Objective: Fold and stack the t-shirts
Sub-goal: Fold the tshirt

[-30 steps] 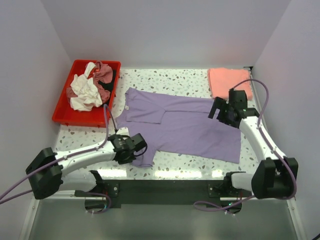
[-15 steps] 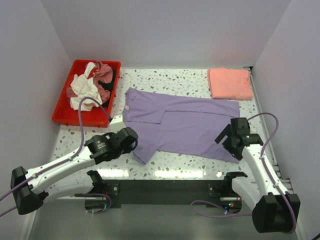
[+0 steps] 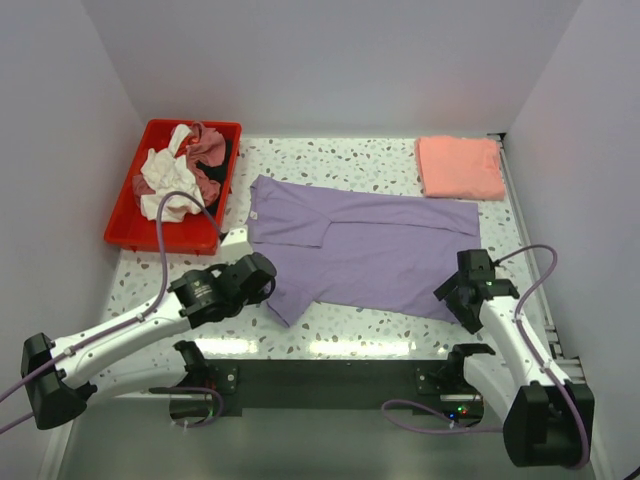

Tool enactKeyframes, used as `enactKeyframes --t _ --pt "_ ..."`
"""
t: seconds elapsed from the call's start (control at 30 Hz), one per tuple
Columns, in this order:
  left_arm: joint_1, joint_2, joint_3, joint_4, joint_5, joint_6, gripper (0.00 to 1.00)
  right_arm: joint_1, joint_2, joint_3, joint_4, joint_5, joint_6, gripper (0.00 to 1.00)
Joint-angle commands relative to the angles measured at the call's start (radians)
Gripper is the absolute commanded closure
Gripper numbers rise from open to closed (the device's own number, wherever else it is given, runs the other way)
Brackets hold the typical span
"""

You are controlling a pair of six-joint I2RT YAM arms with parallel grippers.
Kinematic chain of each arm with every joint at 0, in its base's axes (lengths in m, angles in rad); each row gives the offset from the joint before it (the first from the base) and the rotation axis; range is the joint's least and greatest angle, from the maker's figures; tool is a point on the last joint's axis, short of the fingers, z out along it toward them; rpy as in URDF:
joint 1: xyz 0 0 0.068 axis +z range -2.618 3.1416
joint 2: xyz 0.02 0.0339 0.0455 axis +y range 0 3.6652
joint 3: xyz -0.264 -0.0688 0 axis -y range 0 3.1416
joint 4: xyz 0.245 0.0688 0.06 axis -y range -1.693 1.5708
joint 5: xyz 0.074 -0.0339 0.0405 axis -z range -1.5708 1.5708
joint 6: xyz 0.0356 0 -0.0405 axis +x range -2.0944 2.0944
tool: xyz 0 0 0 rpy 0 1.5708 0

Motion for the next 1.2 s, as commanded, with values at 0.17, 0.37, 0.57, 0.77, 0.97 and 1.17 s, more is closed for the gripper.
enactKeyframes --t 0.17,0.37,0.57,0.77,0.97,1.17 --pt "0.006 0.011 0.055 0.024 -0.063 -0.003 1.00 -0.007 0.069 -0.029 0.096 0.030 0.025 0.31" --pt "0.020 0.029 0.065 0.049 -0.061 0.005 1.00 -0.008 0.051 -0.035 0.113 0.047 0.025 0.43" --pt "0.043 0.036 0.072 0.059 -0.057 0.023 1.00 -0.010 0.062 -0.035 0.133 0.047 0.020 0.63" --pt "0.058 0.036 0.078 0.084 -0.049 0.043 1.00 -0.008 0.034 -0.026 0.130 0.030 -0.014 0.85" --pt "0.113 0.058 0.094 0.136 -0.028 0.091 1.00 -0.010 0.008 0.038 0.144 0.015 -0.086 0.96" --pt "0.201 0.107 0.127 0.262 0.040 0.181 1.00 -0.010 0.095 0.121 0.191 -0.003 -0.150 0.96"
